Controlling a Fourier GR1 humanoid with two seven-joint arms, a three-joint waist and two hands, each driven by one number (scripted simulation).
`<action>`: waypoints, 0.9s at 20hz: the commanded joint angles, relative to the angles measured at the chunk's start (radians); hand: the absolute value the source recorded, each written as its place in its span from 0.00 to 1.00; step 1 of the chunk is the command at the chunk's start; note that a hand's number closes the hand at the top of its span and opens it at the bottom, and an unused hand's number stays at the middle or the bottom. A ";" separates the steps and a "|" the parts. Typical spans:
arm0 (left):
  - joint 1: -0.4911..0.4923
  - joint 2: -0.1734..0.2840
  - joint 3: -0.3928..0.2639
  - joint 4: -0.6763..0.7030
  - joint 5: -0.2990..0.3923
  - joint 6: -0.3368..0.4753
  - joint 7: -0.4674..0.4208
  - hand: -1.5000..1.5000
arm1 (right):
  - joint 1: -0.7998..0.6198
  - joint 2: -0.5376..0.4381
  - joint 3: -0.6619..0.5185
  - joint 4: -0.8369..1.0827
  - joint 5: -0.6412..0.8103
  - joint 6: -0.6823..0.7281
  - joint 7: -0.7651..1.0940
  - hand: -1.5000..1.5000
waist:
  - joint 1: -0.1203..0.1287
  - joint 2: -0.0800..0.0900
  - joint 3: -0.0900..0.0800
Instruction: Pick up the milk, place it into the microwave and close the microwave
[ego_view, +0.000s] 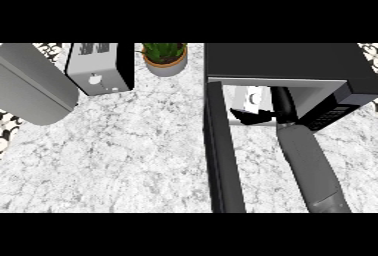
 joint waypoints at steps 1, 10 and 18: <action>0.003 -0.009 0.005 -0.058 0.052 -0.006 0.032 0.00 | -0.149 -0.018 -0.030 0.189 0.044 -0.081 0.002 1.00 | 0.014 0.004 -0.003; -0.087 0.014 0.015 0.009 0.057 -0.014 0.030 0.00 | -0.309 -0.081 -0.116 0.464 0.066 -0.255 -0.075 1.00 | 0.051 0.024 -0.002; -0.098 0.020 0.006 0.024 0.052 -0.032 0.040 0.00 | -0.383 -0.146 -0.112 0.532 0.127 -0.434 -0.135 1.00 | 0.078 0.036 -0.001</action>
